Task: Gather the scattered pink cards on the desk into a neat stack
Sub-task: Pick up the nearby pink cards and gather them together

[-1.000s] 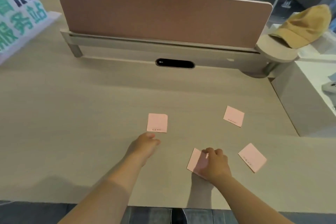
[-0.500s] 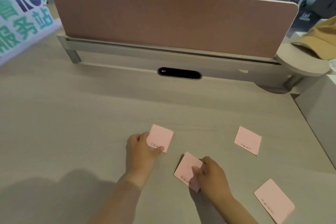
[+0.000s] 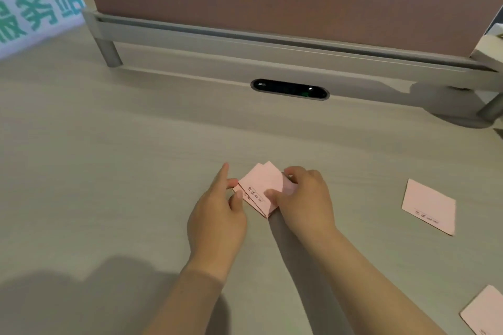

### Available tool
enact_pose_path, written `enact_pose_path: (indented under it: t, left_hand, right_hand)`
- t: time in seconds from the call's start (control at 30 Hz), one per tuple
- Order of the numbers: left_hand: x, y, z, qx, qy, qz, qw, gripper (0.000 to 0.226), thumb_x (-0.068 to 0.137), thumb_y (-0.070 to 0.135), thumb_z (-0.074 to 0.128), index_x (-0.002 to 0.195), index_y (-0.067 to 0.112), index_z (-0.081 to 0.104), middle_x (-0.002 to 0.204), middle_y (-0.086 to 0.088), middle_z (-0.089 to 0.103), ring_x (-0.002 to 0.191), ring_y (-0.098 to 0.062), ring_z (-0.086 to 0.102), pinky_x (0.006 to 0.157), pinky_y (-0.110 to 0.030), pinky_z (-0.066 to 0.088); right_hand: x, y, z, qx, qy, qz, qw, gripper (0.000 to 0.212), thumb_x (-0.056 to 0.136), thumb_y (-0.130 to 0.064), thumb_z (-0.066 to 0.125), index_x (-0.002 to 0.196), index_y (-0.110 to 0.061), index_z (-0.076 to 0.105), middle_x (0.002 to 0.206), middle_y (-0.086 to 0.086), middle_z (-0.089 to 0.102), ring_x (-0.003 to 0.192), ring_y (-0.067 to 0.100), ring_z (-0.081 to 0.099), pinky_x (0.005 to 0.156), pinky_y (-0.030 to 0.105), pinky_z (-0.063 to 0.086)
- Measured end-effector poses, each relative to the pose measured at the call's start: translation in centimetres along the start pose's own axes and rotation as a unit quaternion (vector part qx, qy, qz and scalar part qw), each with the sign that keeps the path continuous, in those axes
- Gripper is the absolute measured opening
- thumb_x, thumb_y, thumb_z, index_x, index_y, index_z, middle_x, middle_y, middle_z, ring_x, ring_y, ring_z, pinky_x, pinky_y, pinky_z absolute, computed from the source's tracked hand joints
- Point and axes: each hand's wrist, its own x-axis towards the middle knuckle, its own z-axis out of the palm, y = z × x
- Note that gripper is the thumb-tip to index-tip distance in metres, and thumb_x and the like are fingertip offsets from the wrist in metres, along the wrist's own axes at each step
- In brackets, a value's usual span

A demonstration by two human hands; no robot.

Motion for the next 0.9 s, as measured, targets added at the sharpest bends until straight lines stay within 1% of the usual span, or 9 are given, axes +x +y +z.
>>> enact_pose_path:
  t: [0.2, 0.37, 0.47, 0.57, 0.63, 0.7, 0.77, 0.83, 0.9]
  left_hand:
    - [0.0, 0.5, 0.3, 0.018, -0.014, 0.018, 1.000, 0.059, 0.080, 0.027, 0.062, 0.133, 0.042, 0.042, 0.126, 0.024, 0.061, 0.095, -0.024, 0.063, 0.084, -0.038, 0.051]
    - [-0.4, 0.2, 1.1, 0.048, 0.058, 0.022, 0.997, 0.052, 0.079, 0.030, 0.068, 0.129, 0.021, 0.057, 0.126, -0.007, 0.053, 0.116, -0.030, 0.049, 0.102, -0.039, 0.039]
    - [-0.9, 0.9, 1.1, 0.072, 0.042, 0.040, 0.996, 0.044, 0.081, 0.038, 0.062, 0.124, 0.025, 0.059, 0.117, -0.006, 0.061, 0.111, -0.030, 0.053, 0.095, -0.039, 0.042]
    - [-1.0, 1.5, 0.8, -0.009, 0.005, 0.022, 1.000, 0.042, 0.078, 0.046, 0.061, 0.118, 0.034, 0.061, 0.094, 0.014, 0.074, 0.100, -0.019, 0.065, 0.086, -0.041, 0.052]
    - [-1.6, 2.2, 1.0, -0.100, -0.013, 0.048, 0.994, 0.014, 0.077, 0.044, 0.063, 0.088, 0.042, 0.071, 0.075, 0.017, 0.074, 0.077, -0.009, 0.069, 0.078, -0.044, 0.056]
    - [-2.3, 3.1, 1.3, -0.162, 0.003, 0.094, 0.982, 0.010, 0.081, 0.031, 0.065, 0.082, 0.038, 0.072, 0.067, 0.014, 0.071, 0.058, -0.005, 0.065, 0.066, -0.041, 0.059]
    - [-3.4, 3.6, 1.5, -0.172, -0.007, 0.140, 0.975, 0.015, 0.086, 0.023, 0.062, 0.095, 0.028, 0.074, 0.063, 0.010, 0.067, 0.054, -0.010, 0.062, 0.055, -0.033, 0.055]
    - [-3.1, 3.2, 2.0, -0.143, -0.042, 0.155, 0.977, 0.018, 0.089, 0.021, 0.057, 0.092, 0.019, 0.075, 0.058, 0.002, 0.064, 0.050, -0.014, 0.057, 0.057, -0.037, 0.057]
    - [-2.7, 2.6, 2.2, -0.140, -0.048, 0.151, 0.977, 0.023, 0.090, 0.021, 0.055, 0.079, 0.016, 0.074, 0.057, -0.001, 0.061, 0.050, -0.015, 0.054, 0.069, -0.044, 0.058]
  right_hand:
    - [0.5, -0.1, 0.4, -0.055, -0.033, 0.015, 0.998, 0.056, 0.067, -0.037, 0.078, 0.112, -0.012, 0.057, 0.113, 0.009, 0.062, 0.110, 0.030, 0.055, 0.091, 0.040, 0.047]
    - [0.0, 0.1, 0.7, -0.044, -0.021, -0.027, 0.998, 0.035, 0.078, -0.033, 0.066, 0.106, -0.014, 0.057, 0.110, 0.008, 0.061, 0.107, 0.031, 0.054, 0.090, 0.042, 0.046]
    - [-1.5, 1.1, 0.9, 0.111, 0.010, -0.099, 0.989, 0.008, 0.090, -0.019, 0.048, 0.097, -0.019, 0.052, 0.094, 0.001, 0.065, 0.093, 0.025, 0.060, 0.083, 0.043, 0.049]
    - [-2.9, 2.0, 0.2, 0.326, 0.027, -0.126, 0.937, 0.023, 0.093, -0.006, 0.047, 0.090, -0.026, 0.058, 0.086, -0.009, 0.067, 0.077, 0.003, 0.062, 0.067, 0.021, 0.053]
    - [-3.6, 2.8, -0.5, 0.368, 0.076, -0.143, 0.916, 0.027, 0.091, -0.004, 0.050, 0.093, -0.028, 0.064, 0.088, -0.011, 0.069, 0.077, -0.001, 0.062, 0.065, 0.012, 0.050]
    - [-3.8, 3.4, -1.1, 0.338, 0.128, -0.154, 0.920, 0.022, 0.091, -0.008, 0.052, 0.100, -0.022, 0.067, 0.089, -0.009, 0.069, 0.077, 0.001, 0.061, 0.067, 0.011, 0.047]
    - [-3.9, 4.9, -1.7, 0.248, 0.166, -0.153, 0.942, 0.018, 0.091, -0.017, 0.052, 0.099, -0.021, 0.068, 0.085, -0.007, 0.068, 0.076, 0.005, 0.060, 0.068, 0.019, 0.048]
    - [-3.2, 5.8, -1.7, 0.108, 0.178, -0.128, 0.970, 0.020, 0.088, -0.024, 0.049, 0.086, -0.016, 0.068, 0.079, 0.002, 0.069, 0.080, 0.024, 0.061, 0.071, 0.036, 0.051]
    - [-3.1, 6.0, -1.6, 0.064, 0.195, -0.122, 0.971, 0.024, 0.085, -0.023, 0.048, 0.077, -0.008, 0.065, 0.075, 0.013, 0.068, 0.080, 0.038, 0.059, 0.070, 0.044, 0.051]
